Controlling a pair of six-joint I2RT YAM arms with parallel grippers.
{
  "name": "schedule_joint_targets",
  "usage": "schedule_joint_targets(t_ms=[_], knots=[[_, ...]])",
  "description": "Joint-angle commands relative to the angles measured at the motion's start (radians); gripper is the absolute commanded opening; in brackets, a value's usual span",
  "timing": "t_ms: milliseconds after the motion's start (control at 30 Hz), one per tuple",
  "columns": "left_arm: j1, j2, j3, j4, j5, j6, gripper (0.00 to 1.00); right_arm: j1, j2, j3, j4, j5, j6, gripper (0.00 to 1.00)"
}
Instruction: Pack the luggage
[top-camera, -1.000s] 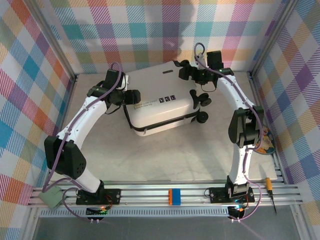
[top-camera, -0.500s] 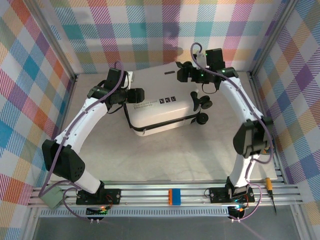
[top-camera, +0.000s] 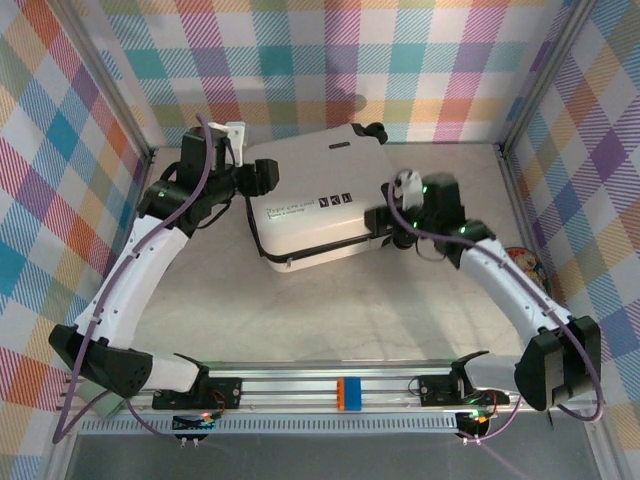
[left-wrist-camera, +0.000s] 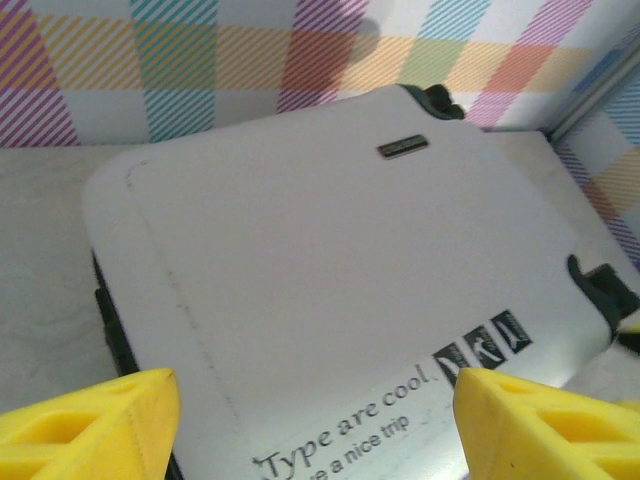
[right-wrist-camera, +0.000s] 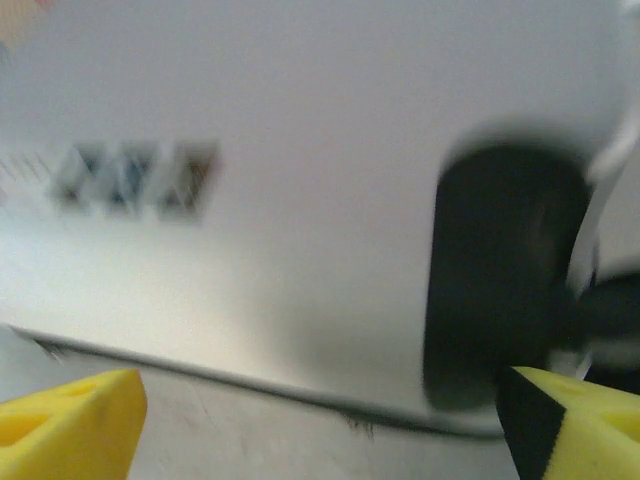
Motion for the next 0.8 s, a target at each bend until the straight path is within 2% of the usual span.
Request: schedule_joint_targets(t_ms=[0,100,233,600,767], knots=[[-0.041,0.0,0.028,0.021,0.021,-0.011,0.72,0.069,-0.067,-0.159,0.241,0.123,0.031,0.86],[-0.072,0.013,0.034,0.029,0.019,-0.013,0.72,0.134,-0.065,-0.289,0.383,0.239,0.063,0.79],[-0.11,0.029,0.033,0.034,0.013,-0.011,0.72,0.167,0.002,-0.343,0.48,0.308,0.095,0.71],[-0.15,0.035,0.034,0.024,-0.005,-0.009,0.72,0.174,0.221,-0.29,0.616,0.332,0.1,0.58],[-0.157,0.029,0.031,0.016,-0.016,-0.005,0.72,0.174,0.264,-0.286,0.645,0.347,0.096,0.53]])
